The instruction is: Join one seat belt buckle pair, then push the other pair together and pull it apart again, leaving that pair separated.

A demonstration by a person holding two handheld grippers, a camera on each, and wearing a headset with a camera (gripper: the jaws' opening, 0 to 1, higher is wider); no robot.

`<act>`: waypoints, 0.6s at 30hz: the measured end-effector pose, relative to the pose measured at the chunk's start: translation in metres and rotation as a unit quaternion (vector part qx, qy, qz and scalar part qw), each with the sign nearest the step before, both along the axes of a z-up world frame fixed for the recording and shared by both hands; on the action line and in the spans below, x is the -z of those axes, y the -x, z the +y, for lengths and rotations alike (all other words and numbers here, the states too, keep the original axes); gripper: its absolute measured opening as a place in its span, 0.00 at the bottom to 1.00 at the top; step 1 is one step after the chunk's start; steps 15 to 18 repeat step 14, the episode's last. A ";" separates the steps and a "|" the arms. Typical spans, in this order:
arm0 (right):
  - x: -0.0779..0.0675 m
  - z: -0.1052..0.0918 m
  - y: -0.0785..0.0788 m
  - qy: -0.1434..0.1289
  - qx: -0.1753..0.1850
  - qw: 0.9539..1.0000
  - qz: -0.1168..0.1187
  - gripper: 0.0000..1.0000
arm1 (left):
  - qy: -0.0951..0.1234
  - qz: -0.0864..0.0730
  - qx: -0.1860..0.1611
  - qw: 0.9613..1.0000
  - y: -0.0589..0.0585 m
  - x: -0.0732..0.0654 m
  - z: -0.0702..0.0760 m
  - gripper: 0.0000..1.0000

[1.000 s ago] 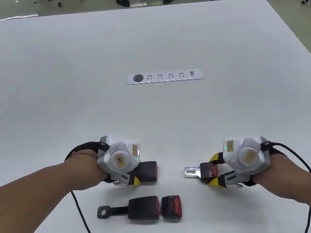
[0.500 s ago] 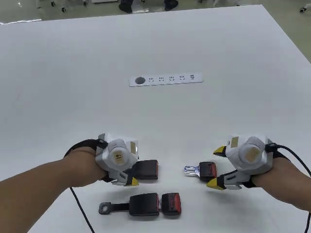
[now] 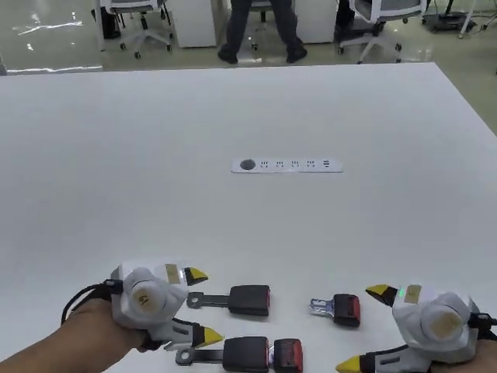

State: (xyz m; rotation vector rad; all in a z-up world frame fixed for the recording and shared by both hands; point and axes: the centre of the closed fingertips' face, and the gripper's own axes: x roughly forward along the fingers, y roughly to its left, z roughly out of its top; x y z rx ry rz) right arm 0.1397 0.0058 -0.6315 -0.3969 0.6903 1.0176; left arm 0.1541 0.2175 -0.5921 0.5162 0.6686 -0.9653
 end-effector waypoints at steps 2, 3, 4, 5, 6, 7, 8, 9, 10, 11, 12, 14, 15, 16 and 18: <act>0.001 0.000 0.006 -0.002 0.009 1.000 0.001 0.86 | 0.005 0.003 -0.013 1.000 0.009 0.000 0.009 0.69; 0.003 0.000 0.008 -0.003 0.014 1.000 0.001 0.89 | 0.005 0.005 -0.032 0.999 0.012 -0.002 0.015 0.71; 0.003 -0.001 0.009 -0.001 0.018 1.000 -0.002 0.92 | 0.011 0.011 -0.046 0.999 0.014 -0.002 0.018 0.72; 0.004 -0.002 0.011 0.000 0.020 1.000 -0.001 0.93 | 0.020 0.014 -0.056 0.998 0.017 -0.002 0.021 0.73; 0.006 -0.004 0.014 -0.001 0.024 1.000 0.004 0.94 | 0.021 0.012 -0.063 0.998 0.020 -0.002 0.025 0.74; 0.006 -0.005 0.015 -0.003 0.028 1.000 0.005 0.94 | 0.019 0.012 -0.062 0.998 0.023 0.000 0.027 0.75; 0.004 -0.005 0.018 -0.006 0.031 0.999 0.005 0.95 | 0.018 0.014 -0.066 0.998 0.028 0.001 0.031 0.76; 0.003 -0.007 0.019 -0.007 0.033 0.999 0.005 0.95 | 0.017 0.015 -0.068 0.997 0.030 0.001 0.031 0.76; 0.002 -0.008 0.021 -0.007 0.037 0.999 0.007 0.95 | 0.012 0.016 -0.073 0.997 0.035 0.002 0.036 0.77; 0.000 -0.009 0.021 -0.009 0.043 0.999 0.006 0.96 | 0.010 0.014 -0.079 0.997 0.037 0.002 0.040 0.77; -0.004 -0.011 0.024 -0.013 0.050 0.999 0.004 0.97 | 0.016 0.015 -0.088 0.996 0.041 0.001 0.044 0.78; -0.011 -0.011 0.030 -0.016 0.054 0.998 0.004 0.98 | 0.022 0.019 -0.100 0.995 0.049 -0.001 0.047 0.79; -0.011 -0.011 0.030 -0.016 0.054 0.998 0.004 0.98 | 0.022 0.019 -0.100 0.995 0.049 -0.001 0.047 0.79; -0.011 -0.011 0.030 -0.016 0.054 0.998 0.004 0.98 | 0.022 0.019 -0.100 0.995 0.049 -0.001 0.047 0.79; -0.011 -0.011 0.030 -0.016 0.054 0.998 0.004 0.98 | 0.022 0.019 -0.100 0.995 0.049 -0.001 0.047 0.79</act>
